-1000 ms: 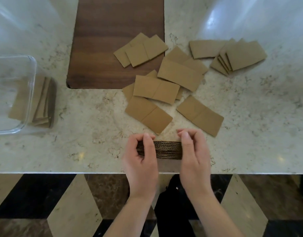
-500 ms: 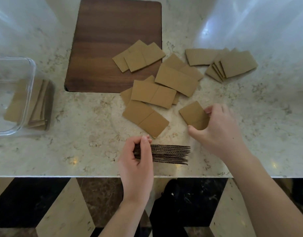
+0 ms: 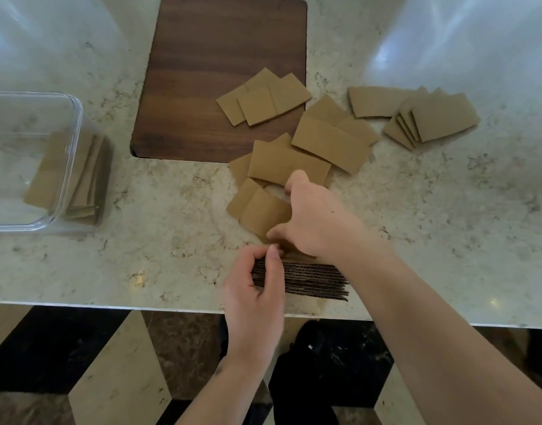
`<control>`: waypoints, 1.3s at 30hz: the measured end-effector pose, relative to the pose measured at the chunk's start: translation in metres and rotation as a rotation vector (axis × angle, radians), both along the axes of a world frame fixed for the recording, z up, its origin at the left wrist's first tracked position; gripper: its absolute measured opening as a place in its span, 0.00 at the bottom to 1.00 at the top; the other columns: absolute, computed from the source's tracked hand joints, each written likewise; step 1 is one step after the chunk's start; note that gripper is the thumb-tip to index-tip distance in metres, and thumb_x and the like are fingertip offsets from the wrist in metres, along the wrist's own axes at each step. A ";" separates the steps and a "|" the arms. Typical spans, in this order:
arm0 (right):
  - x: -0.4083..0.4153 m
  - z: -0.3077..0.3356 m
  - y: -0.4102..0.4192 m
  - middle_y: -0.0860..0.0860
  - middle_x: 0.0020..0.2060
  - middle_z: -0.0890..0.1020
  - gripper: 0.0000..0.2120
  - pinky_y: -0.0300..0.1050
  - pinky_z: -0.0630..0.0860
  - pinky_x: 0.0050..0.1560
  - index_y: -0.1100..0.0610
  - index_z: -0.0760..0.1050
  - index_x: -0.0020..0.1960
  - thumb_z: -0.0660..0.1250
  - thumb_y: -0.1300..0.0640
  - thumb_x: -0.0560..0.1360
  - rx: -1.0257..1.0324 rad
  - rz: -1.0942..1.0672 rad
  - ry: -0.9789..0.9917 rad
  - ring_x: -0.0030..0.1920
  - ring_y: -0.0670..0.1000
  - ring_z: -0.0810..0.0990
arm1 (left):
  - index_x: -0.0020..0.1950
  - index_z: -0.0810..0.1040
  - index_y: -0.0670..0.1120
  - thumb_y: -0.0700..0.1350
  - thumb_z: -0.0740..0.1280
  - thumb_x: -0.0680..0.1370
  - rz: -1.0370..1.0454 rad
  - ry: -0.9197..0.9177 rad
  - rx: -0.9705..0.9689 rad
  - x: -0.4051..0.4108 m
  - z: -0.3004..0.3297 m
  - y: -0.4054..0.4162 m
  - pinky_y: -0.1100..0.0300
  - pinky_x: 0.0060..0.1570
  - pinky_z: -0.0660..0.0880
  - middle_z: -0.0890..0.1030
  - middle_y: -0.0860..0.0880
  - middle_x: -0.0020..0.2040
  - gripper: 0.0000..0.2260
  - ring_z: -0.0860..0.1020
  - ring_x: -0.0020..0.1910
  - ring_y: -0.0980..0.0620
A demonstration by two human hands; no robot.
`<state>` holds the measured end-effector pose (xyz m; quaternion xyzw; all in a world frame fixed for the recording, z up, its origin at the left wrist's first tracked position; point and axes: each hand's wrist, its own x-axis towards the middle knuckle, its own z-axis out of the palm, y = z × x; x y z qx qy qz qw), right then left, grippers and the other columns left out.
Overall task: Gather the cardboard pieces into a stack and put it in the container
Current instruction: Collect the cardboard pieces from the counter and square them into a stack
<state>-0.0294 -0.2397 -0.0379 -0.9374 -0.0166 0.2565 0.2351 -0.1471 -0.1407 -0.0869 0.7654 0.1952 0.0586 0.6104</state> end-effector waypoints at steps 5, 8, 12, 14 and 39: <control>0.000 0.001 -0.009 0.48 0.42 0.73 0.15 0.44 0.67 0.35 0.50 0.70 0.41 0.72 0.44 0.78 0.041 0.113 0.033 0.44 0.52 0.76 | 0.48 0.79 0.57 0.58 0.62 0.82 0.018 0.008 -0.009 0.000 -0.001 -0.001 0.65 0.35 0.74 0.83 0.54 0.43 0.09 0.80 0.43 0.52; 0.017 0.017 -0.023 0.49 0.58 0.72 0.14 0.52 0.72 0.56 0.49 0.69 0.44 0.69 0.42 0.79 -0.067 0.222 -0.015 0.59 0.53 0.71 | 0.48 0.80 0.57 0.58 0.62 0.81 0.038 0.015 -0.015 0.000 -0.001 -0.002 0.71 0.37 0.74 0.84 0.56 0.44 0.09 0.81 0.44 0.56; 0.063 0.029 -0.021 0.46 0.81 0.63 0.14 0.69 0.55 0.73 0.53 0.71 0.41 0.75 0.50 0.75 -0.153 0.422 -0.063 0.80 0.54 0.54 | 0.46 0.81 0.55 0.58 0.62 0.81 0.038 0.015 -0.032 -0.001 0.000 -0.002 0.74 0.40 0.74 0.83 0.57 0.45 0.11 0.81 0.44 0.58; 0.077 0.022 -0.005 0.44 0.81 0.61 0.15 0.69 0.54 0.74 0.54 0.75 0.52 0.78 0.51 0.73 -0.225 0.514 -0.051 0.81 0.53 0.54 | 0.46 0.81 0.55 0.58 0.62 0.81 0.038 0.014 -0.025 -0.001 0.000 -0.002 0.74 0.40 0.74 0.83 0.56 0.45 0.11 0.81 0.44 0.56; -0.063 0.013 -0.020 0.46 0.49 0.81 0.10 0.50 0.76 0.49 0.51 0.73 0.57 0.57 0.47 0.83 -0.026 0.346 -0.337 0.47 0.50 0.79 | 0.82 0.65 0.45 0.45 0.60 0.88 -0.220 -0.355 0.323 -0.006 -0.014 0.016 0.61 0.77 0.65 0.63 0.39 0.81 0.22 0.62 0.83 0.57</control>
